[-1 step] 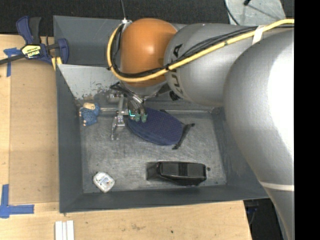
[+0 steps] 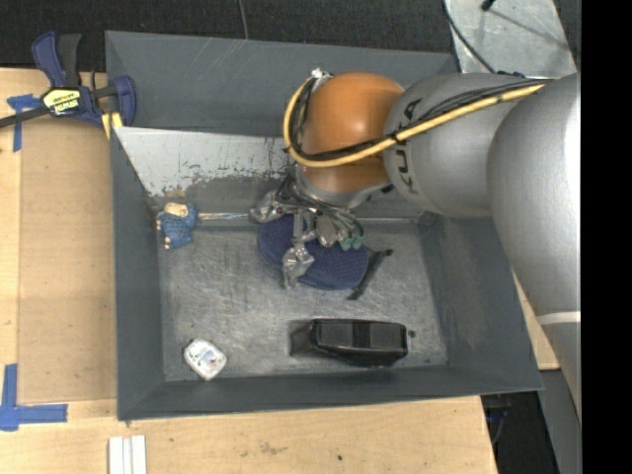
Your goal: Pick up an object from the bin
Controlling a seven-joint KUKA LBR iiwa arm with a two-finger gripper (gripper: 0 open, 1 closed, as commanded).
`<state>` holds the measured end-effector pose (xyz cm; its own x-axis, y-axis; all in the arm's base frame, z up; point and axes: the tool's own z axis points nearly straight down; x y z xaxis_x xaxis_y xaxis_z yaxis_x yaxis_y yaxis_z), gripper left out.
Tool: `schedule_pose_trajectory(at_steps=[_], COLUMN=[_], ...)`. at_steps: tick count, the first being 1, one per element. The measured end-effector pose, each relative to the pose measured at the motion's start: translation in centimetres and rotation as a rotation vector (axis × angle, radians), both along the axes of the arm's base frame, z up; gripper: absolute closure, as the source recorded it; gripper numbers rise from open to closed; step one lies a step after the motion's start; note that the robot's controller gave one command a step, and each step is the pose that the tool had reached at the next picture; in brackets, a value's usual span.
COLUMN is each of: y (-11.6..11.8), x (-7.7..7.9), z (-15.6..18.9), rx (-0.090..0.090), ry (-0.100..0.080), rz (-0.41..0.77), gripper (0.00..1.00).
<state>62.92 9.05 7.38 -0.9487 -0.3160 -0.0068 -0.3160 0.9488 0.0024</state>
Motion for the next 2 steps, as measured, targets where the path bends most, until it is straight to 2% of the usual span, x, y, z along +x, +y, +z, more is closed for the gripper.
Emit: schedule_pose_trajectory(at_steps=[1, 2], y=[0.1, -3.5], x=[0.3, -0.9], z=[0.3, 15.6], rx=[0.002, -0.005], ry=[-0.013, -0.007], rz=[-0.001, 0.222], gripper=[1.0, 1.0])
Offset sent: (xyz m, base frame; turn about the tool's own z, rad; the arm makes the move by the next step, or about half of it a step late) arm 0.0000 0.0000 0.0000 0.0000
